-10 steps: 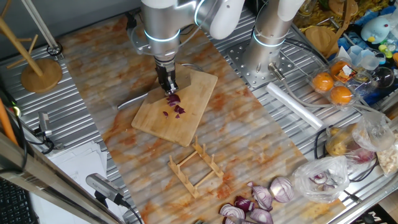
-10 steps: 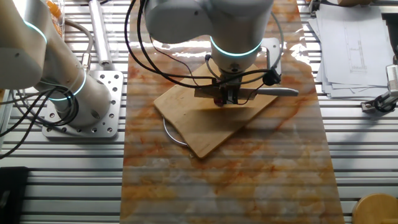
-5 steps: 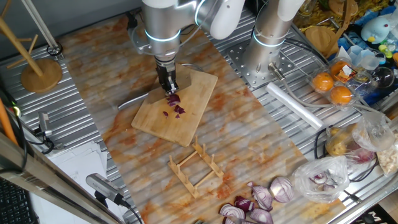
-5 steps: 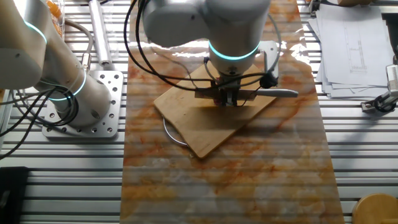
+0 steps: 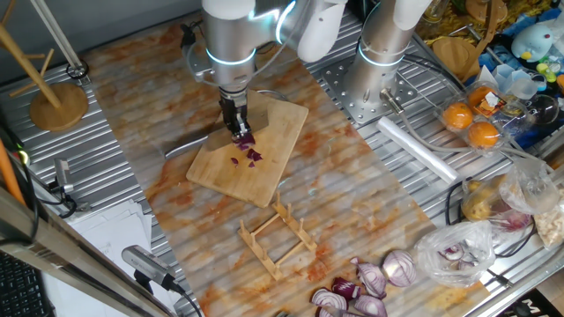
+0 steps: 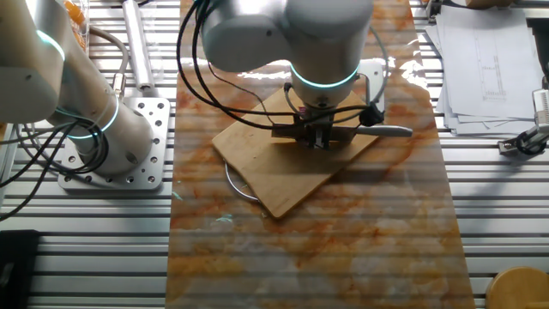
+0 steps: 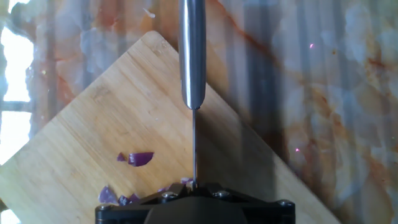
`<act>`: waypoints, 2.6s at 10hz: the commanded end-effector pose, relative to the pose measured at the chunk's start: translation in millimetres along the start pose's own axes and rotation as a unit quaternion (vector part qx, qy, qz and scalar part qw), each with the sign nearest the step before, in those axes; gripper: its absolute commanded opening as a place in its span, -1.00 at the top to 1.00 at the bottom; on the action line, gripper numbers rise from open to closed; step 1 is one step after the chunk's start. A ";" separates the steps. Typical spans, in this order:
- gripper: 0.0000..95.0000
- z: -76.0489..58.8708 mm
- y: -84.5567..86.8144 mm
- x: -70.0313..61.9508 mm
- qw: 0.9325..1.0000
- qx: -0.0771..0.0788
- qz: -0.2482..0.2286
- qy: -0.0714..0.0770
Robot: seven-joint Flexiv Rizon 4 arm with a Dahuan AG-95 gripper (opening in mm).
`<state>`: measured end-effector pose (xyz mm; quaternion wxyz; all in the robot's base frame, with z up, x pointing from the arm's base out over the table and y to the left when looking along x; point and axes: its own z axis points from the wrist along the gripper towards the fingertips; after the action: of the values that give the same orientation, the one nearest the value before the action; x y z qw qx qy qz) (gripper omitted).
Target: Chop the onions
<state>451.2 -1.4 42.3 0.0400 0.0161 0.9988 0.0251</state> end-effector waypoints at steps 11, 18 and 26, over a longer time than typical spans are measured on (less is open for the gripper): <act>1.00 -7.7 -3.8 0.3 1.000 -0.001 -0.005 0.008; 1.00 8.2 -6.8 4.7 1.000 0.008 -0.009 -0.004; 1.00 -22.9 -0.9 -1.4 1.000 -0.013 0.002 0.010</act>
<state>445.5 -3.9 71.2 0.0228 0.0181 0.9988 0.0401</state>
